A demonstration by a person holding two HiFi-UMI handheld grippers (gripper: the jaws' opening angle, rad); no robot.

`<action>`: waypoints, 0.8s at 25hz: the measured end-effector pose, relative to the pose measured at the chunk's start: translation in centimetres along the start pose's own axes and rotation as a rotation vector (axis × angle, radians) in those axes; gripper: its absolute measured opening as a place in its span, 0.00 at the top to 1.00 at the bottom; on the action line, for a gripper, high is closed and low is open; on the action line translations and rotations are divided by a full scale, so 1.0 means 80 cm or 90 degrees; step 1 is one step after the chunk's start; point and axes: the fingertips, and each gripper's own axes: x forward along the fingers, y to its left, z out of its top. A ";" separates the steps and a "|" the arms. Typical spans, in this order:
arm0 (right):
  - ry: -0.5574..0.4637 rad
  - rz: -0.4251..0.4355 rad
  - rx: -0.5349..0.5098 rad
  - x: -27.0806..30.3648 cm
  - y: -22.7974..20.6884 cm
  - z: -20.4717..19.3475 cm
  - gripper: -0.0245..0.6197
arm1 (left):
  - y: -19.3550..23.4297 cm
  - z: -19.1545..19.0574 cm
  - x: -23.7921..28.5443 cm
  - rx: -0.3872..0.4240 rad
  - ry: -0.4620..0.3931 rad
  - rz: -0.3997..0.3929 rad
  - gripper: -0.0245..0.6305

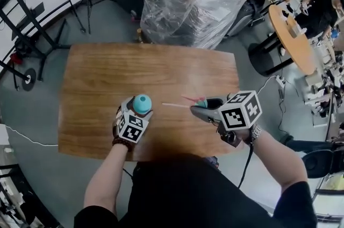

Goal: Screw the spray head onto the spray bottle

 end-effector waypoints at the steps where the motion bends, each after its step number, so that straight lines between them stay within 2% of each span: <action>1: -0.002 0.006 0.014 0.000 0.001 0.000 0.78 | 0.001 -0.001 0.002 0.002 0.000 0.001 0.32; 4: -0.003 0.008 0.023 -0.002 0.005 0.003 0.78 | 0.001 0.000 0.006 0.008 -0.005 0.002 0.37; 8: -0.001 -0.002 -0.003 -0.011 0.011 0.012 0.78 | -0.004 0.005 0.006 0.027 -0.005 -0.001 0.38; 11: -0.001 -0.008 -0.038 -0.016 0.022 0.024 0.78 | -0.009 0.007 0.002 0.074 0.014 0.001 0.38; 16: 0.017 -0.028 -0.130 -0.020 0.039 0.038 0.78 | -0.018 0.010 -0.001 0.180 0.074 0.013 0.38; 20: 0.035 -0.030 -0.182 -0.015 0.052 0.042 0.78 | -0.025 0.019 -0.002 0.229 0.105 0.014 0.38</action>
